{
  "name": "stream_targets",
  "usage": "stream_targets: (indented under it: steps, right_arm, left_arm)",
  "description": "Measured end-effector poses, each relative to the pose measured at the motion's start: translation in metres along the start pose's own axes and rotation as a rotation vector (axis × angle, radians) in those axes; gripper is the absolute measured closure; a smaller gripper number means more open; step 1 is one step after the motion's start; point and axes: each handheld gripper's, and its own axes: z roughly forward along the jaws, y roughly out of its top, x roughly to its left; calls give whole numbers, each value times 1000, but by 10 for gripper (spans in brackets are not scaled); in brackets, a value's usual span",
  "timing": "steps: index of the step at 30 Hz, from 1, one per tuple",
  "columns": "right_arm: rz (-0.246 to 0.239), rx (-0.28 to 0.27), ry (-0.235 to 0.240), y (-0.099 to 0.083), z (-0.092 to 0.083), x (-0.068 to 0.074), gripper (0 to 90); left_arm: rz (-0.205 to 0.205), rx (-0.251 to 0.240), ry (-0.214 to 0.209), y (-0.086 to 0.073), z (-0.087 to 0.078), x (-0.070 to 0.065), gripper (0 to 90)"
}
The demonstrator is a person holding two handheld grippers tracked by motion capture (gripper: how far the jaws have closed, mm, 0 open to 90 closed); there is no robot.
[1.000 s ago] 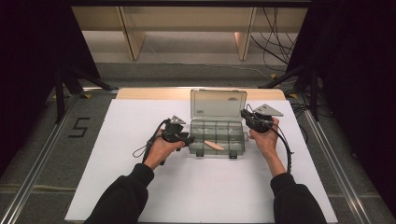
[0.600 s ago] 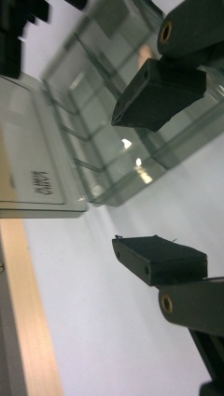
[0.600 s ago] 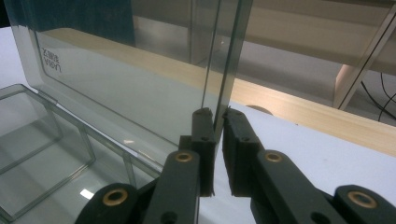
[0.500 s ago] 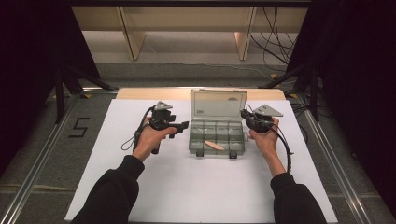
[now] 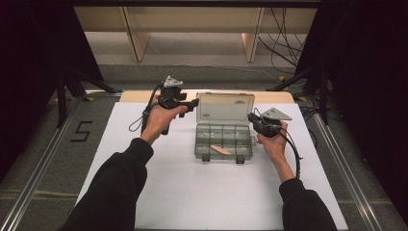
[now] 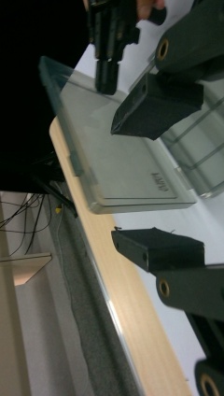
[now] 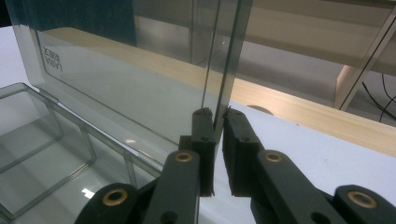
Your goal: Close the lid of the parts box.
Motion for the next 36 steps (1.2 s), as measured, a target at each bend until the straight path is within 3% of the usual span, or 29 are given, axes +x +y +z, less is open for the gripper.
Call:
stream_targets:
  steps: [6, 8, 12, 21, 22, 23, 30, 32, 33, 36]
  right_arm:
    - [-1, -1, 1, 0, 0, 0, 838]
    - [0, -4, 1, 0, 0, 0, 838]
    - [-3, 13, 15, 1, -2, -1, 837]
    - [-14, 8, 13, 1, -2, -1, 837]
    - [-16, 29, 10, 1, -3, -1, 837]
    - [-13, 9, 13, 1, -2, -1, 837]
    - [-11, 5, 11, 0, -1, -1, 837]
    - [-10, 6, 11, 0, -2, -1, 836]
    - [-10, 33, 10, 1, -4, -1, 835]
    - [-13, 3, -2, 1, -2, 0, 823]
  left_arm:
    - [62, -25, -3, 18, 14, -1, 705]
    - [99, -4, 8, 22, 17, -2, 788]
    - [93, -2, 19, 29, 27, 0, 892]
    - [78, 25, 31, 29, 51, 2, 900]
    - [87, 35, 44, 27, 53, 2, 899]
    - [83, 36, 43, 27, 54, 2, 899]
    - [74, 52, 26, 24, 56, 3, 899]
    - [73, 56, 26, 24, 55, 1, 899]
    - [75, 58, 24, 24, 54, 1, 900]
    - [85, 68, 14, 24, 53, 0, 900]
